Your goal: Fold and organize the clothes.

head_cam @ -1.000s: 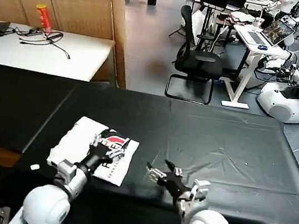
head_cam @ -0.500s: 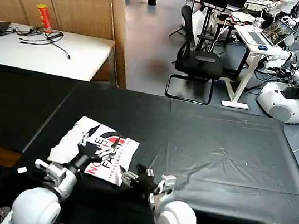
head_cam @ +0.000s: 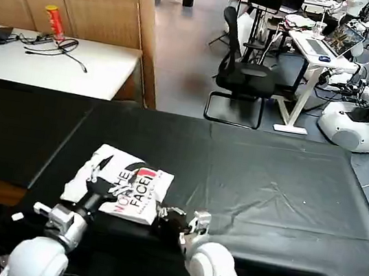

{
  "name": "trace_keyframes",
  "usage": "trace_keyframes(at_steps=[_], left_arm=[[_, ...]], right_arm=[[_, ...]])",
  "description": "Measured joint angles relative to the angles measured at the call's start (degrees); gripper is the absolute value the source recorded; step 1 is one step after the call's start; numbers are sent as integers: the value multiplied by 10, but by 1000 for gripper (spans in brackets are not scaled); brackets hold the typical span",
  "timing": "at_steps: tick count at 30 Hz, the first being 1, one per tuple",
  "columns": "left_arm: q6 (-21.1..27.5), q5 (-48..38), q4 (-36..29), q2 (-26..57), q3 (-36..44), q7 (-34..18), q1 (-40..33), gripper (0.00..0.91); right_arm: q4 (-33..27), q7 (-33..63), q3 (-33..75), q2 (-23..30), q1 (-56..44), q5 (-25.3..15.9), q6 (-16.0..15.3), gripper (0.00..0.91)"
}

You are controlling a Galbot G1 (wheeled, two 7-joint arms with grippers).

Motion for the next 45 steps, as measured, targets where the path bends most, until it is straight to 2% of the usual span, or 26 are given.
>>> trace_keyframes(at_steps=[8,12,13,14,26,34,37,38,40,45], left_arm=[[-6,4,17,-2,-1,-4,-3,878],[-10,6,28,-4,0,-7,-3,878],[-11,6,31,-5,0,-7,-3,878],[-12,6,33,-6,1,-10,-2,878],[-13,-37,35,-5,3,-26,11,878],[-25,-59,39,-2,5,-62,30,878],[-10,-74,28,4,7,-82,42,878],[-7,-76,23,7,6,-84,47,878],[-3,-76,10,12,4,-88,60,878],[0,-79,-16,14,2,-97,95,878]], right_arm=[[76,32,77,-54,-39,10,-71,20],[97,36,127,-89,-46,19,-77,29],[102,36,138,-98,-49,24,-77,195],[107,36,148,-104,-52,27,-77,878],[177,37,227,-155,-111,24,-77,878],[216,37,254,-148,-165,-28,-77,878],[229,33,258,-144,-191,-40,-76,878],[233,32,256,-143,-203,-50,-65,878],[235,34,252,-141,-225,-72,-15,878],[224,50,241,-132,-279,-144,148,878]])
